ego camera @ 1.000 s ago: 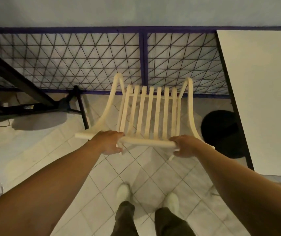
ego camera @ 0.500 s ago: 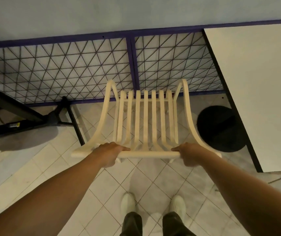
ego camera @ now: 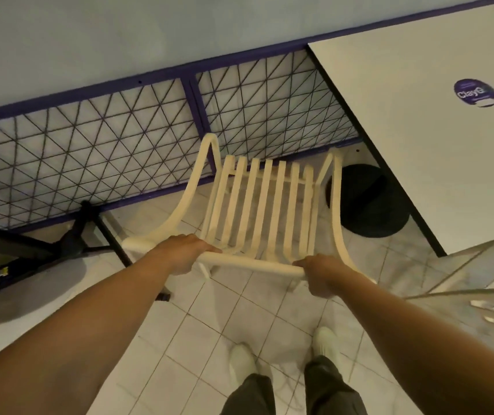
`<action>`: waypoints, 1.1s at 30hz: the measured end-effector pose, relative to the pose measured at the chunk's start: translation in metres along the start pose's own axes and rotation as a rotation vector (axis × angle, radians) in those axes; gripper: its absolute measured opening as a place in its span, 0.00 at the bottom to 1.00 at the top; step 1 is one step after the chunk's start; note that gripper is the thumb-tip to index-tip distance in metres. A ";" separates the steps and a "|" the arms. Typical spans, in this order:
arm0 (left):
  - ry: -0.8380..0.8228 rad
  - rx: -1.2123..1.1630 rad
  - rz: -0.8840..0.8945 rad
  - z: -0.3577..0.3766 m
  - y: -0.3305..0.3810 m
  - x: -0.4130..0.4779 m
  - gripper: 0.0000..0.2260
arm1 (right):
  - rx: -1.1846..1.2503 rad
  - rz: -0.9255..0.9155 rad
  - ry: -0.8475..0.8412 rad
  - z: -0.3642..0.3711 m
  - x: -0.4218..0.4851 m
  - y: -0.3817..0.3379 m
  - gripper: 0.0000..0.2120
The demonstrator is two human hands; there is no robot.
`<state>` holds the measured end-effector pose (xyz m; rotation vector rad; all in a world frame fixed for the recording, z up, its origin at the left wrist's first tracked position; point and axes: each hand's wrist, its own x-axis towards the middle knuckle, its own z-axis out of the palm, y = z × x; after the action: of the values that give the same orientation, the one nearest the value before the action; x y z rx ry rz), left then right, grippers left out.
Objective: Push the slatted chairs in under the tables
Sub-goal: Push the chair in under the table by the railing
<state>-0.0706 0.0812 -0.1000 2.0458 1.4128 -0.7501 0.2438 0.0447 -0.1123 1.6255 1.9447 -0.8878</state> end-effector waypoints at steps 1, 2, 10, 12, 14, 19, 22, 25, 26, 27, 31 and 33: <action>0.006 0.018 0.013 -0.003 -0.002 0.003 0.38 | 0.006 0.006 0.004 0.002 -0.002 -0.002 0.29; 0.009 0.036 0.024 -0.006 -0.004 0.005 0.37 | 0.007 0.006 0.005 0.003 -0.004 -0.004 0.28; 0.008 0.143 0.070 -0.020 -0.005 0.022 0.36 | 0.096 0.038 0.023 0.012 -0.006 -0.006 0.25; 0.011 0.157 0.070 -0.019 -0.005 0.022 0.35 | 0.121 0.036 0.020 0.011 -0.006 -0.006 0.23; 0.012 0.150 0.067 -0.018 -0.006 0.024 0.34 | 0.128 0.038 0.003 0.009 -0.004 -0.007 0.22; -0.026 0.173 0.048 -0.017 -0.007 0.027 0.36 | 0.121 0.004 -0.003 0.008 -0.001 -0.006 0.19; -0.043 0.163 0.058 -0.020 -0.007 0.026 0.38 | 0.106 0.028 -0.003 0.008 -0.004 -0.010 0.22; -0.037 0.191 0.104 -0.022 -0.010 0.026 0.37 | 0.127 0.059 -0.026 0.008 -0.004 -0.013 0.24; -0.020 0.196 0.122 -0.020 -0.012 0.026 0.37 | 0.125 0.061 -0.029 0.007 -0.004 -0.013 0.24; -0.002 0.197 0.141 -0.019 -0.013 0.026 0.36 | 0.118 0.065 -0.025 0.005 -0.005 -0.014 0.24; -0.006 0.203 0.221 -0.019 -0.021 0.031 0.35 | 0.111 0.141 -0.016 0.004 -0.008 -0.024 0.25; -0.013 0.218 0.262 -0.023 -0.031 0.036 0.35 | 0.083 0.181 -0.014 0.003 -0.007 -0.033 0.27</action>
<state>-0.0854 0.1304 -0.1130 2.3296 1.0645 -0.8315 0.2131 0.0347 -0.1035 1.8049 1.7397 -0.9149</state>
